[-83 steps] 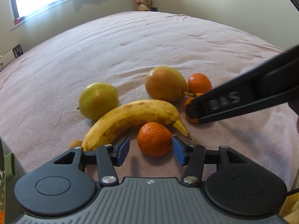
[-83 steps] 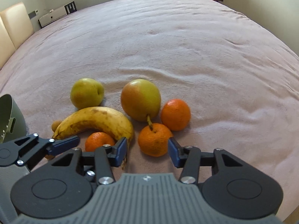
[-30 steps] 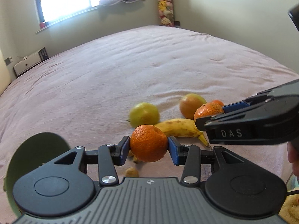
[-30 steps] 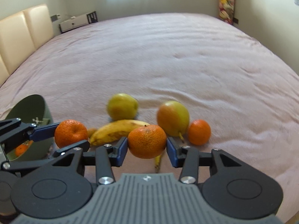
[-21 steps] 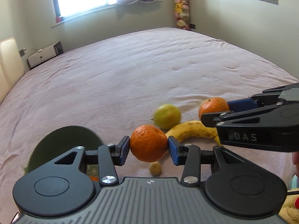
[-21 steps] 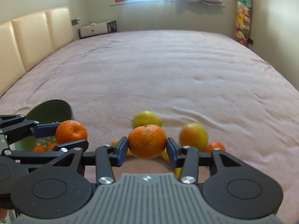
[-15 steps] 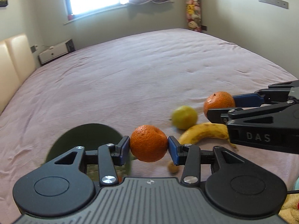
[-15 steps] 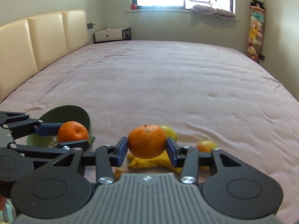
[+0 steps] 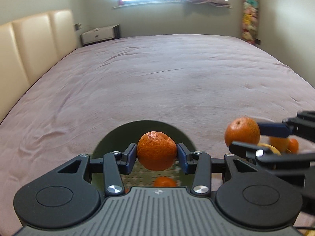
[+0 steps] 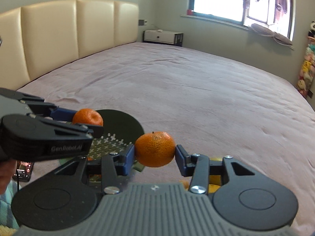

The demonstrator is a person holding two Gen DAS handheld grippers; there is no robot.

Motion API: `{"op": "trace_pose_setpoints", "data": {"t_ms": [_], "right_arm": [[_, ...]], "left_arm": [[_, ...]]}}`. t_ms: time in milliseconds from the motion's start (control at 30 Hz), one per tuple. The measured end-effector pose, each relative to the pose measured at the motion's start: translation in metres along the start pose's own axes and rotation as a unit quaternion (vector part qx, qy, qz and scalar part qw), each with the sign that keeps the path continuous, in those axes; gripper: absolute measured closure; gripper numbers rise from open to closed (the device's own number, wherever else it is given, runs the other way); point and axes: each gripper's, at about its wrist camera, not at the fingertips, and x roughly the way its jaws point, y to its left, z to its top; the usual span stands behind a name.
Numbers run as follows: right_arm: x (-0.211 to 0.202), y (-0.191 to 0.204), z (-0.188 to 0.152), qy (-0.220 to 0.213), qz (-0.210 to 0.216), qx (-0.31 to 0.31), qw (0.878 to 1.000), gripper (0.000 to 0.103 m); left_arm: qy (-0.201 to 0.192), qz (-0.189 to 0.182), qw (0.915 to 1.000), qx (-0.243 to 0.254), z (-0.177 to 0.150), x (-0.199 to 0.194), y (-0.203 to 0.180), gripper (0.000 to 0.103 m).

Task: Organize fruits
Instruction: 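Carry both mandarins into the green colander and release them from both tools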

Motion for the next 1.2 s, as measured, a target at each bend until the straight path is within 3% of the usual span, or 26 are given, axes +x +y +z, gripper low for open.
{"op": "trace_pose_setpoints", "data": {"t_ms": [600,1200], "right_arm": [[0.095,0.046,0.012,0.068,0.054,-0.131,0.988,0.061],[0.151,0.051,0.010,0.109,0.065,-0.163,0.978,0.061]], "left_arm": [[0.056,0.042,0.9918,-0.107,-0.009,0.054,0.051,0.053],[0.117,0.035,0.9823,-0.142,-0.025,0.093,0.060,0.053]]}}
